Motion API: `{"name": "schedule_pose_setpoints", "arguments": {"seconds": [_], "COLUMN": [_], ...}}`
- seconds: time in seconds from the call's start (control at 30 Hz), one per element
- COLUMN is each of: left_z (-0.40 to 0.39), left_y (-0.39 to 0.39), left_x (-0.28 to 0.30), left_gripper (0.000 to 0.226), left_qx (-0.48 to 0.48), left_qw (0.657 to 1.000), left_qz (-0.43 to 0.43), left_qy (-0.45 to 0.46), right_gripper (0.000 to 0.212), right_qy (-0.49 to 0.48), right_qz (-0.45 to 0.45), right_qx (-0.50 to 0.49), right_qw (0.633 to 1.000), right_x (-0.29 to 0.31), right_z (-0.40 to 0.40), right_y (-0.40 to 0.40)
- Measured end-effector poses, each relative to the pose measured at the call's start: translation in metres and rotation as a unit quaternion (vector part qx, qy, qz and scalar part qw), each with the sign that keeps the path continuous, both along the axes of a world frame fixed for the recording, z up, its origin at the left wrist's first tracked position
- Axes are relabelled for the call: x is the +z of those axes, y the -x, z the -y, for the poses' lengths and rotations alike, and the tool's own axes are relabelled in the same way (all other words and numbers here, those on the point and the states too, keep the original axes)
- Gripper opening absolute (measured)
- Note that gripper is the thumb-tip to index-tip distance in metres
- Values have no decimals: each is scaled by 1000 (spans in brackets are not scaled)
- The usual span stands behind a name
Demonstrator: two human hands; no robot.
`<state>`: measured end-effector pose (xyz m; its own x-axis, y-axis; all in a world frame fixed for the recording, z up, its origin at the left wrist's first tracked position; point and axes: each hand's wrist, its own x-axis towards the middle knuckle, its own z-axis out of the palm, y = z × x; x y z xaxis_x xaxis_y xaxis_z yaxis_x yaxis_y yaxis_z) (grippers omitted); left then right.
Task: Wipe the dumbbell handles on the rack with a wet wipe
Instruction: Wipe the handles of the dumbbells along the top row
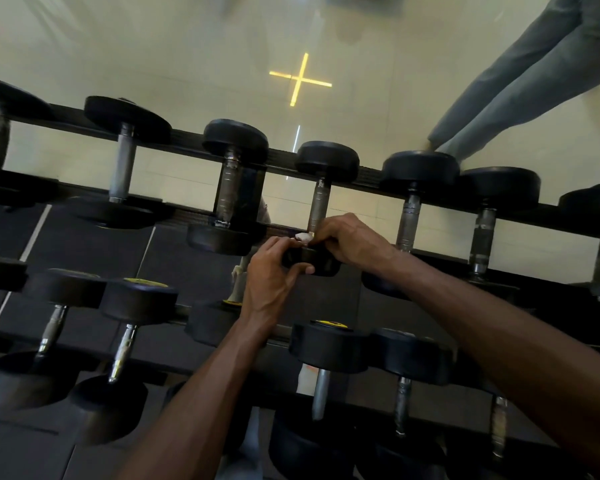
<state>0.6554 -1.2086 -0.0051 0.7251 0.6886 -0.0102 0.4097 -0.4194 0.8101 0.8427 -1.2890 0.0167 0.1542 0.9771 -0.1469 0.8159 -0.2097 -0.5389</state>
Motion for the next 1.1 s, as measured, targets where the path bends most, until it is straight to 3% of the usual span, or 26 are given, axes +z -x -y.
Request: {"name": "schedule_pose_setpoints", "arguments": {"seconds": [0.3, 0.43, 0.53, 0.6, 0.67, 0.77, 0.87, 0.93, 1.0, 1.1], "left_z": [2, 13, 21, 21, 21, 25, 36, 41, 34, 11], "left_y": [0, 2, -10, -29, -50, -80, -101, -102, -93, -63], "left_x": [2, 8, 7, 5, 7, 8, 12, 12, 9, 8], "left_gripper": [48, 54, 57, 60, 57, 44, 27, 26, 26, 32], "left_qx": [-13, -34, -118, -196, -260, -315, -321, -319, -305, -226], "left_qw": [1000, 993, 977, 947, 896, 812, 781, 794, 832, 935], "left_qz": [-23, -51, -68, -141, -248, -360, -401, -390, -343, -174], "left_qy": [-12, -100, -165, -211, -262, -334, -354, -338, -313, -211], "right_gripper": [15, 14, 18, 21, 27, 29, 26, 25, 25, 28], "right_qy": [31, 68, 10, -29, -41, -53, -68, -65, -66, -58], "right_qz": [6, -78, -242, -350, -389, -380, -369, -345, -343, -347], "right_qx": [22, -131, -276, -345, -383, -428, -444, -438, -435, -429], "right_qw": [999, 986, 930, 871, 837, 819, 813, 828, 830, 832], "right_x": [5, 9, 3, 0, -7, -16, -22, -22, -20, -15], "right_z": [-19, 5, 18, 20, 21, 23, 25, 27, 29, 26], "right_y": [8, -17, -25, -25, -23, -23, -27, -29, -32, -32]}}
